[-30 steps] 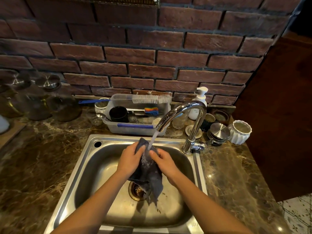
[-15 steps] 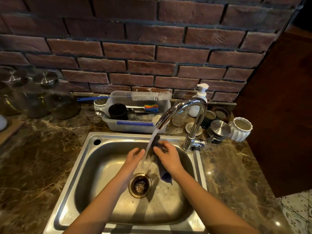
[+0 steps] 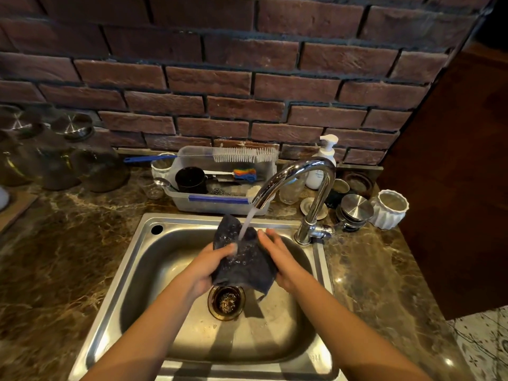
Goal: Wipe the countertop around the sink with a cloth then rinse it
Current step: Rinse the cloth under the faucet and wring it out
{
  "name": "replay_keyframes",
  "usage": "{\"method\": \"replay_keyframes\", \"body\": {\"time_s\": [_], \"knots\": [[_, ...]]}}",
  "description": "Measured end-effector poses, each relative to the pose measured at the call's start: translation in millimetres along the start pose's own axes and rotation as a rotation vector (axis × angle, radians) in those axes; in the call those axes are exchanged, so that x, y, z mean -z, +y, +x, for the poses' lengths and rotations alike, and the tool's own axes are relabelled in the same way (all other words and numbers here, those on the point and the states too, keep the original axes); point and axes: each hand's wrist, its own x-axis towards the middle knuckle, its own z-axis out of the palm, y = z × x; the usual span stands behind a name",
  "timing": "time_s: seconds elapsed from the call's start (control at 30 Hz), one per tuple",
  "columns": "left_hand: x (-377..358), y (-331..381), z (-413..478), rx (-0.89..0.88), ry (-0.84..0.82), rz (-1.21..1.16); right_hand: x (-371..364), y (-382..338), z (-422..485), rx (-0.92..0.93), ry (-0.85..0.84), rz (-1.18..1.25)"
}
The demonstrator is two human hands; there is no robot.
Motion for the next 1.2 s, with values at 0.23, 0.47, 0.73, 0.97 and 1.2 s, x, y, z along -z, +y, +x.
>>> {"method": "replay_keyframes", "body": {"time_s": [0.23, 0.47, 0.73, 0.97, 1.2], "knots": [[-11.3, -9.6, 2.9, -0.289, 0.111, 0.239, -33.9, 3.8, 1.6, 0.45, 0.07, -0.433], [-23.9, -28.4, 11.3, -0.566, 0.38, 0.631, -49.1, 20.5, -6.1, 0.517, 0.193, -0.4], [-23.1, -22.6, 19.2, -0.544, 0.338, 0.871, -45.4, 21.6, -5.3, 0.392, 0.296, -0.518], [4.2, -16.0, 8.9, -0.816, 0.167, 1.263, -8.1, 17.1, -6.8, 0.371, -0.013, -0.467], [24.5, -10.6, 18.7, -1.15, -0.075, 1.565, 10.6, 18.9, -1.2, 0.615, -0.083, -1.033]]}}
